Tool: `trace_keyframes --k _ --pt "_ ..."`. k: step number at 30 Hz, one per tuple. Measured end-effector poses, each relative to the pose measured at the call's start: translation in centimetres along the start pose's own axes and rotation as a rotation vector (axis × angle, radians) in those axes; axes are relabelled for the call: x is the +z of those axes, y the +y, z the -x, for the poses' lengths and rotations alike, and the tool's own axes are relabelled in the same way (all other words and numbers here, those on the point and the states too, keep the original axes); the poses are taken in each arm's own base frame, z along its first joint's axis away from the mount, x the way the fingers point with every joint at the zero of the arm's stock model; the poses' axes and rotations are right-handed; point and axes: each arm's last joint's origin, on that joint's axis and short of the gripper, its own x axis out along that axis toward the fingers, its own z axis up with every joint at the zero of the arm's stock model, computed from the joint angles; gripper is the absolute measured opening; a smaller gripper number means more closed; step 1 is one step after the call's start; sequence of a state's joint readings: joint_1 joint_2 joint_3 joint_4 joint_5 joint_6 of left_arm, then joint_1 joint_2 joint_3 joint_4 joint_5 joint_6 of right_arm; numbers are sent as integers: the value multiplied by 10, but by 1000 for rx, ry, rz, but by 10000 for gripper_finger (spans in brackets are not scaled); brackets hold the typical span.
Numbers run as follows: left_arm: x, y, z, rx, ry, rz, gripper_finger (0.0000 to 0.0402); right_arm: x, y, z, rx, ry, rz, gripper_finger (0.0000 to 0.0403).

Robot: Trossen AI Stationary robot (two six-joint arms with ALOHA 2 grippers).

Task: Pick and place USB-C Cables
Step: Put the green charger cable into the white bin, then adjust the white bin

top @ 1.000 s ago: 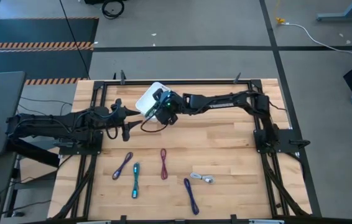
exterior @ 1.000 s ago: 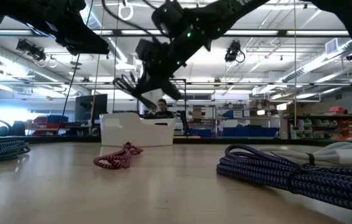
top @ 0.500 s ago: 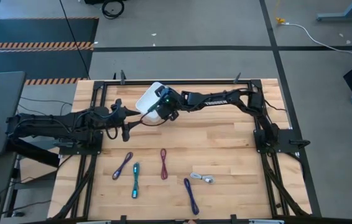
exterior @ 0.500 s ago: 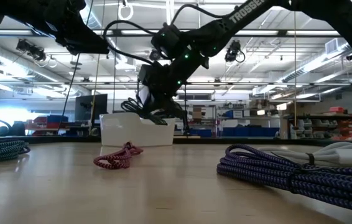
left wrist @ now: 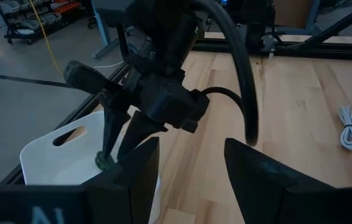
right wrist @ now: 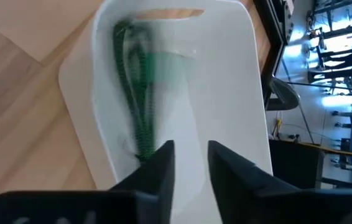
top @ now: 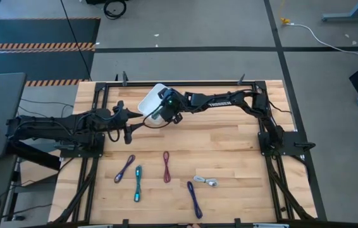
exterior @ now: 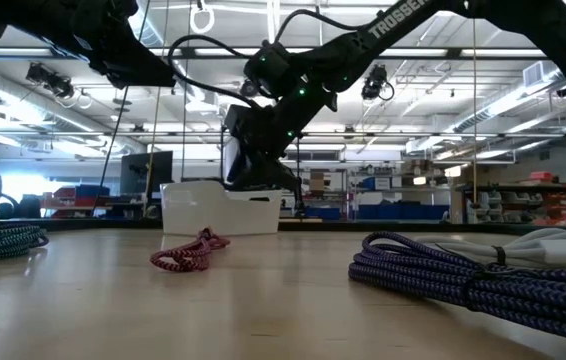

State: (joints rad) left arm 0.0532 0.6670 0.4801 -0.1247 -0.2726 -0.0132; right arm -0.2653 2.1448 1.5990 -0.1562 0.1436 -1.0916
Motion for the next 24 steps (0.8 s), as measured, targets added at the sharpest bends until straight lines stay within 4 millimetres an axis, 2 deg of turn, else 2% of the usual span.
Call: trace_keyframes --k 5,9,12,16,21,24 --pt "0 -2 0 -13 -1 -4 190 -1 -1 0 -31 46 0 158" --pt "0 -3 1 -18 -1 -6 190 -1 -5 5 -97 159 10 179" --pt "0 -3 1 -18 -1 -6 190 0 -8 17 -66 152 -7 181" --pt "-1 -3 1 -18 3 -7 190 2 -8 32 42 70 -119 177" --pt "-1 -3 1 -18 3 -7 190 -11 -1 32 177 96 -200 177" --pt "0 -3 1 -19 3 -7 190 -18 1 26 199 115 -223 177"
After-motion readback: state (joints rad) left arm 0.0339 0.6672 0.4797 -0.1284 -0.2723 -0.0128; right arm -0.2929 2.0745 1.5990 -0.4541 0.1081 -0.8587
